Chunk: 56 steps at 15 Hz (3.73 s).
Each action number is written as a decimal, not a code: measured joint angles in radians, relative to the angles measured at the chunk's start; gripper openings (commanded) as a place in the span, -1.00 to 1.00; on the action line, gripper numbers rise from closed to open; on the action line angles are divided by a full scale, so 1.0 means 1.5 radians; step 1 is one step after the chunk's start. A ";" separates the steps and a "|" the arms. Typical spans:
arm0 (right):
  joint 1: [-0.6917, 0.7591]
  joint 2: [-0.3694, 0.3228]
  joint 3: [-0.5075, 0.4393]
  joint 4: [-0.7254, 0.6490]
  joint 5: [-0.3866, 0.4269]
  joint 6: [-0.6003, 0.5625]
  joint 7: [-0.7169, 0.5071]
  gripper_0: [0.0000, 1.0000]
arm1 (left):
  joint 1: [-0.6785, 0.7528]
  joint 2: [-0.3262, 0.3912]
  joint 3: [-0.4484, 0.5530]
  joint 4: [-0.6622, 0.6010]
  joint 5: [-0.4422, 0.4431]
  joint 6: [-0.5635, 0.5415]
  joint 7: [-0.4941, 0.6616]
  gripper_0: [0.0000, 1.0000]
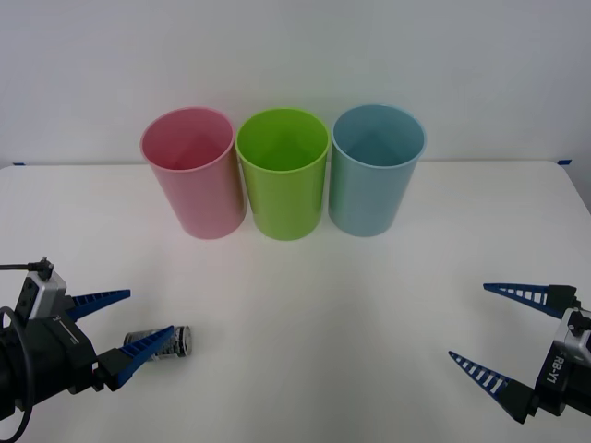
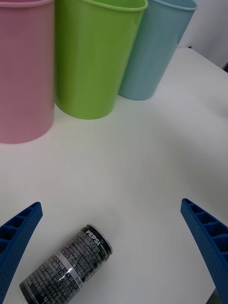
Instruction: Put cans in the blue bin and PET bottles in the pink bin and trash in the green bin.
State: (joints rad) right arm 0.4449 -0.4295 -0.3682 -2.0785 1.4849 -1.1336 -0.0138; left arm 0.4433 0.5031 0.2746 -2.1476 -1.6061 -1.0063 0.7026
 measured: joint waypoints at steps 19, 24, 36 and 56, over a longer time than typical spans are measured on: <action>0.000 0.000 0.000 0.000 0.000 0.000 0.000 1.00 | 0.052 0.226 -0.109 -0.069 -0.025 0.210 -0.026 1.00; 0.000 0.000 0.000 0.000 0.000 0.000 0.000 1.00 | 0.044 0.434 -0.194 -0.069 -0.032 0.353 0.020 1.00; 0.000 0.000 0.000 0.000 0.000 0.000 0.000 1.00 | -0.025 0.764 -0.348 -0.043 -0.025 0.532 0.005 1.00; 0.000 0.000 0.000 0.000 0.000 0.000 0.000 1.00 | -0.585 0.692 -0.863 0.073 -0.062 0.399 0.070 1.00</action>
State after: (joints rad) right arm 0.4448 -0.4295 -0.3681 -2.0785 1.4849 -1.1336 -0.0138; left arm -0.4341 1.5406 -1.0196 -2.0380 -1.6997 -0.4079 0.8070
